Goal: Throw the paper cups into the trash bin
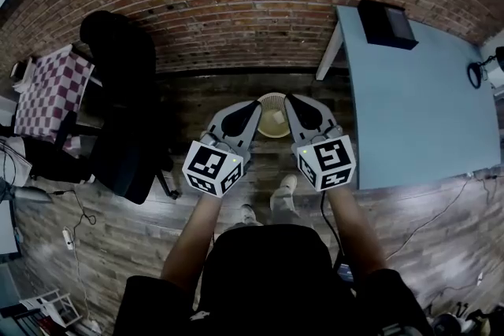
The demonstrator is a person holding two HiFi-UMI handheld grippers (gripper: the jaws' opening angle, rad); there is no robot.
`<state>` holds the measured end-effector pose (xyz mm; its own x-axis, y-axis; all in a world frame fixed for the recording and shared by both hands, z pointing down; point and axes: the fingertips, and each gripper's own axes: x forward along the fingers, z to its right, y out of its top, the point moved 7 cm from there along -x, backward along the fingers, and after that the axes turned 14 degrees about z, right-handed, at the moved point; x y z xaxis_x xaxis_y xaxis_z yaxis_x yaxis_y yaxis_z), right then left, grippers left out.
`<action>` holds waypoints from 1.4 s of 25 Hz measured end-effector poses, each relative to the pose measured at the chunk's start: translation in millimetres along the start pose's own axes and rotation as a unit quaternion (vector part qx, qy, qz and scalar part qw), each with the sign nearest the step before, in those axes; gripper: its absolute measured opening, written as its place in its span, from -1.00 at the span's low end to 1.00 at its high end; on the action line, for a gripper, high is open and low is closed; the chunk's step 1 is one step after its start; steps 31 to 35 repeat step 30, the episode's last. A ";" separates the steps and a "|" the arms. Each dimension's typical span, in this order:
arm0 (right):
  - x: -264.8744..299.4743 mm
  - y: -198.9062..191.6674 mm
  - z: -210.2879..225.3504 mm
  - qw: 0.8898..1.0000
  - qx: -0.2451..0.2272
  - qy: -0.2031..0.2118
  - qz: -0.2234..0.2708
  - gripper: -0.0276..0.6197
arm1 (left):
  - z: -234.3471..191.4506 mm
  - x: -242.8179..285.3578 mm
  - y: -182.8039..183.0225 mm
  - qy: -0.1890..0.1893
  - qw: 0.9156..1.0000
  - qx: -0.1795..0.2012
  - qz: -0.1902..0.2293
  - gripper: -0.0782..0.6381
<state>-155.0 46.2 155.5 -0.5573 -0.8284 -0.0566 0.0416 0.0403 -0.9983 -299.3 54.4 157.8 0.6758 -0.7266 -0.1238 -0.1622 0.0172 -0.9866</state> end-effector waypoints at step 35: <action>-75.4 31.7 -121.5 0.998 -0.040 -0.041 0.037 -0.91 | 49.5 -113.9 31.2 -0.065 0.997 0.001 0.038 -0.76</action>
